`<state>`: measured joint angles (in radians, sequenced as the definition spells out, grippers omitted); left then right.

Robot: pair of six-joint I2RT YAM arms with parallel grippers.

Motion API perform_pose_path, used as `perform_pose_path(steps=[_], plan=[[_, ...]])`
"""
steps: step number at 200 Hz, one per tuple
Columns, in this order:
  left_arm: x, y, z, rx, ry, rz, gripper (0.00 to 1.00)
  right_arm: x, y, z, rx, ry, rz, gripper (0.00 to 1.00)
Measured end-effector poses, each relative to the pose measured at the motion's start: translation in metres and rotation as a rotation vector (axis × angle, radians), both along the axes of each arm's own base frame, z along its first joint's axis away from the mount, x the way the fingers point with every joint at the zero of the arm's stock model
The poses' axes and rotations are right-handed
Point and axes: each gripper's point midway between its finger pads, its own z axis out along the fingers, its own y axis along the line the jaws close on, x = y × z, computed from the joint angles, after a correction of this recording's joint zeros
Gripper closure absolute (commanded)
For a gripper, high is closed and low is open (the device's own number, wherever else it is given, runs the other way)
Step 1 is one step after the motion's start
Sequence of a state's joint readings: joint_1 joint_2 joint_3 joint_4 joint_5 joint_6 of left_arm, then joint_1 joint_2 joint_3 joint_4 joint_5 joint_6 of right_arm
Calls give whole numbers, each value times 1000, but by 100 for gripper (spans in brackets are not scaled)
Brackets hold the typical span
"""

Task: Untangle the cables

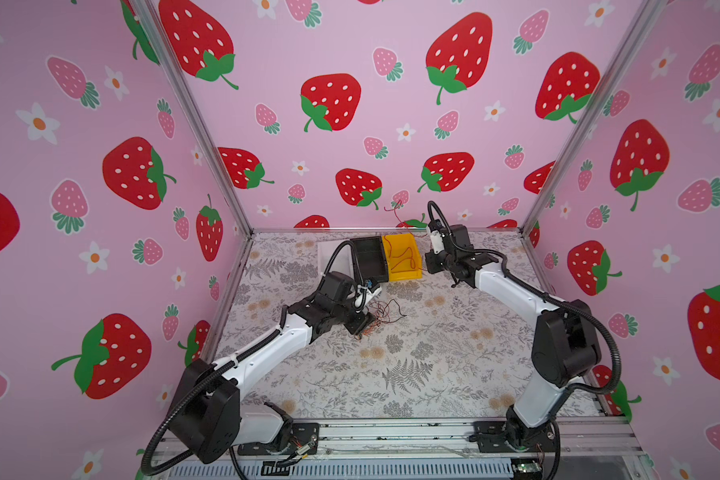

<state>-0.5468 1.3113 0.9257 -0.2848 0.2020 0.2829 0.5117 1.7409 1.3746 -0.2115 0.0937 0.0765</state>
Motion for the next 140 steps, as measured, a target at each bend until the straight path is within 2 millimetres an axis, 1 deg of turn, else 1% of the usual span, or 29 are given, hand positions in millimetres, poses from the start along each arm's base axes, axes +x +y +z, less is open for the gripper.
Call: perform_pose_path(steps=[21, 43, 63, 86, 102, 114, 127, 140], plan=[[13, 0, 39, -34, -78, 46, 9, -11, -12, 1, -58, -15, 13, 100], [33, -3, 86, -70, -164, 88, 10, -27, -22, 3, -99, -32, 41, 100], [52, -9, 128, -111, -208, 113, 10, -43, -29, 5, -129, -54, 73, 100], [74, -17, 166, -170, -223, 125, 11, -56, -34, 7, -153, -82, 106, 100], [91, -22, 183, -202, -214, 127, 12, -59, -34, 10, -167, -103, 126, 100], [104, -26, 190, -222, -193, 126, 13, -61, -33, 11, -179, -116, 140, 100], [118, -33, 193, -241, -162, 121, 16, -60, -32, 12, -191, -127, 147, 100], [132, -40, 188, -256, -118, 115, 18, -60, -32, 14, -200, -138, 149, 100]])
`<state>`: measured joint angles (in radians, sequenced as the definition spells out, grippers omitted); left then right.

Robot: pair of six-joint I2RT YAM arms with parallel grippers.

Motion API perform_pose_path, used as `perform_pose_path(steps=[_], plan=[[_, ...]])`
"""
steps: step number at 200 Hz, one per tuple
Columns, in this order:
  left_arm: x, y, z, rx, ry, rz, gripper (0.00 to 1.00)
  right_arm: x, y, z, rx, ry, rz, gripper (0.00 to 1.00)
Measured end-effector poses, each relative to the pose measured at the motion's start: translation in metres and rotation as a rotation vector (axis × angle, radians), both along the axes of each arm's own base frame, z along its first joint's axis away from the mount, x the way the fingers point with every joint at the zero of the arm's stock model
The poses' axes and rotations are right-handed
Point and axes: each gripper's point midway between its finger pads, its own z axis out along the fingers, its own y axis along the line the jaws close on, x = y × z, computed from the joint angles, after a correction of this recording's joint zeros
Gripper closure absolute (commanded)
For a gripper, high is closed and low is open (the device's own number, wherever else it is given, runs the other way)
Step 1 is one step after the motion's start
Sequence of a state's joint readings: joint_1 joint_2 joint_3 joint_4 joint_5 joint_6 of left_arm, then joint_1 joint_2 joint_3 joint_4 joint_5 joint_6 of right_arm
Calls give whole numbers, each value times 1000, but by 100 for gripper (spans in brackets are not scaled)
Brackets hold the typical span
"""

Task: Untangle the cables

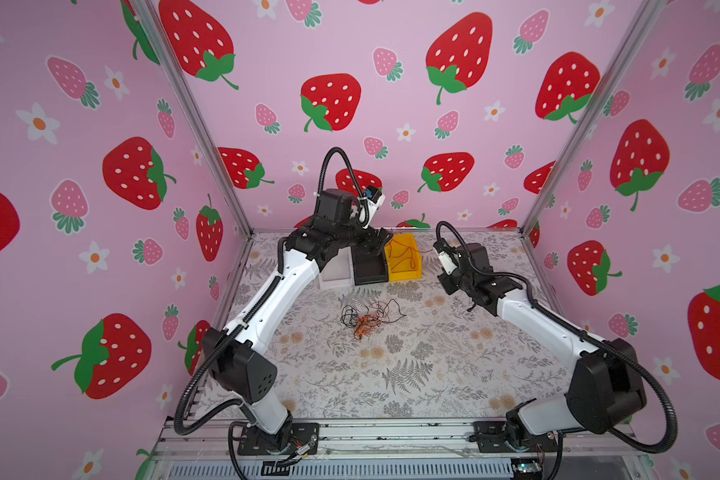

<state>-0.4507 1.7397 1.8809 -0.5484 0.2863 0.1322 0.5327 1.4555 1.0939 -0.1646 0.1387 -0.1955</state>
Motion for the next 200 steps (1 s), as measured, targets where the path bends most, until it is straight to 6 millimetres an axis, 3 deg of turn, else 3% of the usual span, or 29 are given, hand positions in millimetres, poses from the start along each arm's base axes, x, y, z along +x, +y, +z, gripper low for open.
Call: perform_pose_path(steps=[53, 91, 113, 141, 200], plan=[[28, -15, -61, -1, 188, -15, 26, 6, 2, 10, -16, -59, 0, 100], [43, -9, -82, -31, 257, 1, 60, 18, 8, 6, -24, -68, -4, 100], [50, -5, -85, -57, 275, 14, 80, 30, 17, 1, -23, -62, -3, 100], [57, -14, -82, -90, 268, -13, 98, 46, 30, -3, -2, -53, -4, 100], [64, -26, -101, -119, 311, -47, 100, 81, 61, -2, 123, -37, -19, 100]])
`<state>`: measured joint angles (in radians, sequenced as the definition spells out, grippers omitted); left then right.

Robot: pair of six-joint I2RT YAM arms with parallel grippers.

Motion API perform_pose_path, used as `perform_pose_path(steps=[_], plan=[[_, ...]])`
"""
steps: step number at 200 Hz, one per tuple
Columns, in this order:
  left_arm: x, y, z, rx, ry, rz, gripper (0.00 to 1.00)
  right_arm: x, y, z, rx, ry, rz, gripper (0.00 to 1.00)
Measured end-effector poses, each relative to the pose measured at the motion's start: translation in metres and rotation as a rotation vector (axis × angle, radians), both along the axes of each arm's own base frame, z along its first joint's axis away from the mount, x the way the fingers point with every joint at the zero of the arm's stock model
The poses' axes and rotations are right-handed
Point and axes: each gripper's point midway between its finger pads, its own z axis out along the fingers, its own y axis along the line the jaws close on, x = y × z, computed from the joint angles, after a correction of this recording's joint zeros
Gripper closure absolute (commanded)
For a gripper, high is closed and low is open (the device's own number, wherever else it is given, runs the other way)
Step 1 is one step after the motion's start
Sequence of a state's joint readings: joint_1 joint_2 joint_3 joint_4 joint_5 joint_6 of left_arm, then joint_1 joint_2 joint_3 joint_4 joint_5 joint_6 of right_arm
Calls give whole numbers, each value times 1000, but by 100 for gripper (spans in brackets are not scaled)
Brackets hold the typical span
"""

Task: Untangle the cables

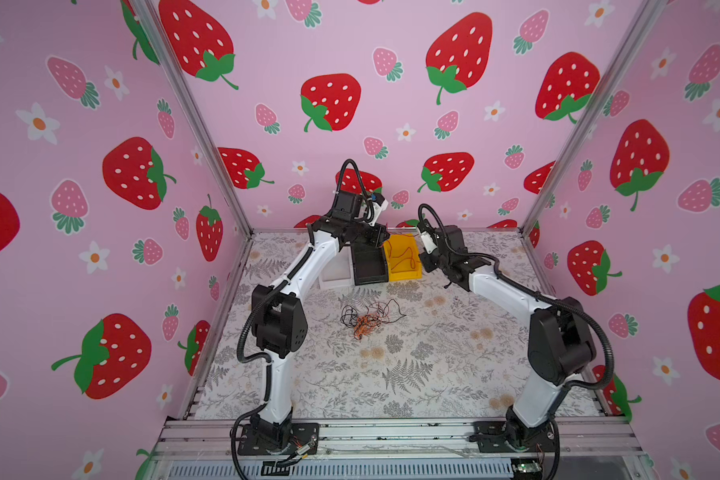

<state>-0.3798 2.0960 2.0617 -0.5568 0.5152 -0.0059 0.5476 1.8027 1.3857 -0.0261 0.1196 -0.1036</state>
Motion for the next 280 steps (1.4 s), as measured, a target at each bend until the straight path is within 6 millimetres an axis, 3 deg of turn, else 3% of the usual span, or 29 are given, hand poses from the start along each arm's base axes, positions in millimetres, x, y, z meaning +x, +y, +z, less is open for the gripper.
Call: perform_pose_path(steps=[54, 101, 119, 164, 202, 241, 280], plan=[[-5, -8, -10, -30, 34, -31, 100, 20, 28, 7, 194, 43, 12, 100], [-26, -26, -44, -54, 98, -110, 100, 44, 46, 18, 339, 73, 25, 100], [-28, -29, -48, -58, 102, -118, 100, 55, 52, 15, 357, 84, 31, 100], [-10, -37, -35, -104, 58, -94, 100, 82, 62, -14, 312, 127, 23, 100], [9, -42, -70, -112, 105, -39, 100, 86, 56, -50, 225, 166, 10, 100], [18, -42, -112, -99, 190, 15, 100, 88, 48, -67, 172, 185, 14, 100], [23, -44, -111, -119, 187, 37, 100, 88, 48, -86, 141, 210, 28, 100]])
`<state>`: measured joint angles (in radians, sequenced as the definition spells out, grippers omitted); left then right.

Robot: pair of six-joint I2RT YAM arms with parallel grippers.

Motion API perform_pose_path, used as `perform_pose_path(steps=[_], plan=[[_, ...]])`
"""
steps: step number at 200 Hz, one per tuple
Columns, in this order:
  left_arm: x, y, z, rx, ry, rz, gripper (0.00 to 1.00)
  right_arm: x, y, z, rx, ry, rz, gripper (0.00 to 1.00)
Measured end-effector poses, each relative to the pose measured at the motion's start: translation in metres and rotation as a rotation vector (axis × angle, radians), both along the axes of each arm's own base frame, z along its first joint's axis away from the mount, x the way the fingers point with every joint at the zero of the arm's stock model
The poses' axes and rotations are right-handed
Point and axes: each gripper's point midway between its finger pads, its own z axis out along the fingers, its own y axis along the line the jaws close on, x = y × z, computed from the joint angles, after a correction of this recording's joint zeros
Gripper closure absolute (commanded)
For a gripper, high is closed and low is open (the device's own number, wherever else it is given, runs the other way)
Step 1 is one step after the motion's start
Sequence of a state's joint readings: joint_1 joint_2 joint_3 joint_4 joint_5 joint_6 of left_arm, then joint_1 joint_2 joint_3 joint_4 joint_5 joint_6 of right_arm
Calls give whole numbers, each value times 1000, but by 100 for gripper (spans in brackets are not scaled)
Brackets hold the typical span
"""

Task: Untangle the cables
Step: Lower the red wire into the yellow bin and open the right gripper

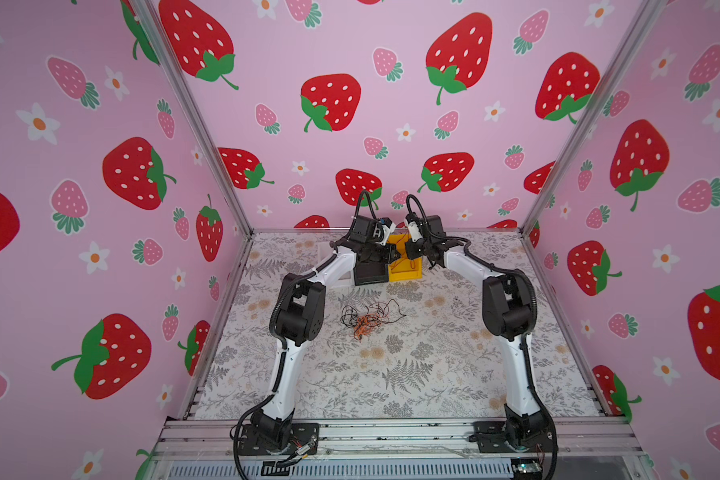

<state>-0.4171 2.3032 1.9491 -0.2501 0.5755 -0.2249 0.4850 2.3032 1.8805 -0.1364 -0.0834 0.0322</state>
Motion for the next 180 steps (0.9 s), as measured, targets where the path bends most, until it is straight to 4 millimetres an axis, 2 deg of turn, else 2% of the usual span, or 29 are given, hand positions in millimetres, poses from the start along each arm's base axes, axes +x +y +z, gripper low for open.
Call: perform_pose_path(steps=[35, 48, 72, 86, 100, 103, 110, 142, 180], plan=[[4, -2, -3, -13, 7, 24, 100, 1, 1, -20, -22, 41, 13, 89], [5, -2, -9, -9, 19, 33, 100, 2, 1, -20, -25, 46, 14, 81], [7, -2, -16, -5, 35, 48, 100, 3, -1, -17, -23, 46, 11, 59], [8, -1, -17, -1, 35, 58, 100, 3, -1, -16, -21, 46, 13, 50], [9, 0, -16, 0, 32, 65, 100, 2, -1, -13, -19, 45, 17, 49], [9, 0, -16, 0, 33, 66, 100, 2, -1, -13, -20, 45, 17, 45], [10, 0, -17, 2, 33, 70, 100, 1, -1, -11, -17, 46, 16, 42], [10, -2, -18, 18, 26, 87, 100, 0, -4, 12, -1, 23, 11, 37], [11, -9, -18, 27, 15, 118, 100, -13, -16, 63, 15, -39, -13, 36]])
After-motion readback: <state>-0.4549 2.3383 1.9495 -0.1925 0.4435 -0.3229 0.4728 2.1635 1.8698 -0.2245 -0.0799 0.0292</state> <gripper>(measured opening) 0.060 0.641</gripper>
